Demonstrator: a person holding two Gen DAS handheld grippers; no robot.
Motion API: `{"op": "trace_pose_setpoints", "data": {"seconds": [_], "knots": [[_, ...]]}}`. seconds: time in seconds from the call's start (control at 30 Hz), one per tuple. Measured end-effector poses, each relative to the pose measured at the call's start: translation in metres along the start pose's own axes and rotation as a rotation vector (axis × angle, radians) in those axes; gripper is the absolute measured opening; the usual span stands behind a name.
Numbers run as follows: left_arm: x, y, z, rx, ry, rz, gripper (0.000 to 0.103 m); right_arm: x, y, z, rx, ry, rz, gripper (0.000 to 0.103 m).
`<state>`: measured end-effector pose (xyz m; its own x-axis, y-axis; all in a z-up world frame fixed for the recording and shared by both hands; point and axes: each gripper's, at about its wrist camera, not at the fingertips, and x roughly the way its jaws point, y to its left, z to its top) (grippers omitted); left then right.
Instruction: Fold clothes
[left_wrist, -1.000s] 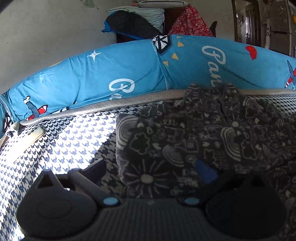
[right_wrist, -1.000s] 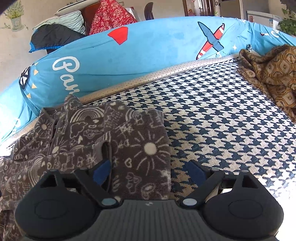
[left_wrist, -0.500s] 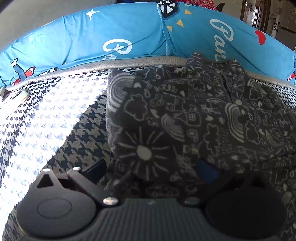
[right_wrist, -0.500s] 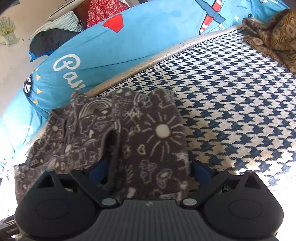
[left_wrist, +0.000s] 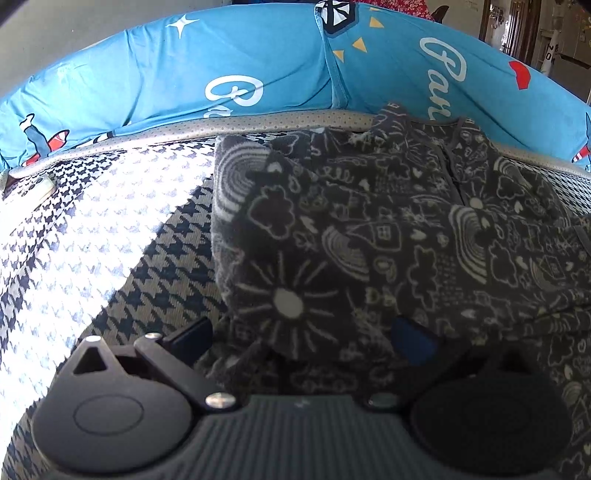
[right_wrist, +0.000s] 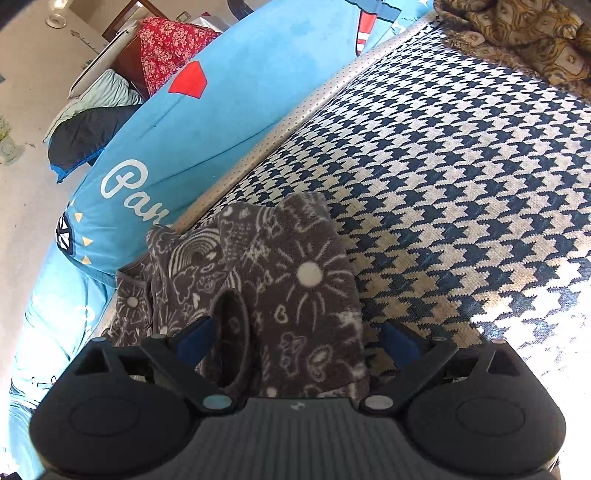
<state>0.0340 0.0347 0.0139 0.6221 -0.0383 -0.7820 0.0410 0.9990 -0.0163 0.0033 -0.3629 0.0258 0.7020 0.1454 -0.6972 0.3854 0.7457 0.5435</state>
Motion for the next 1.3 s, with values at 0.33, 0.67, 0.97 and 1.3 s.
{"op": "trace_pose_setpoints", "data": {"seconds": [0.33,0.67,0.97,1.3], "knots": [[0.001,-0.001,0.0,0.001,-0.002,0.004,0.103,0.013,0.001,-0.009,0.06,0.085,0.146,0.098],[0.001,-0.001,-0.001,0.0,-0.003,0.006,0.103,0.021,0.02,-0.021,-0.052,0.042,0.112,0.099],[0.001,0.0,-0.001,-0.007,0.002,0.004,0.103,0.029,0.047,-0.042,-0.29,-0.062,-0.03,0.057],[0.0,0.001,-0.001,-0.012,0.006,0.001,0.103,0.028,0.05,-0.043,-0.271,-0.084,-0.039,0.045]]}}
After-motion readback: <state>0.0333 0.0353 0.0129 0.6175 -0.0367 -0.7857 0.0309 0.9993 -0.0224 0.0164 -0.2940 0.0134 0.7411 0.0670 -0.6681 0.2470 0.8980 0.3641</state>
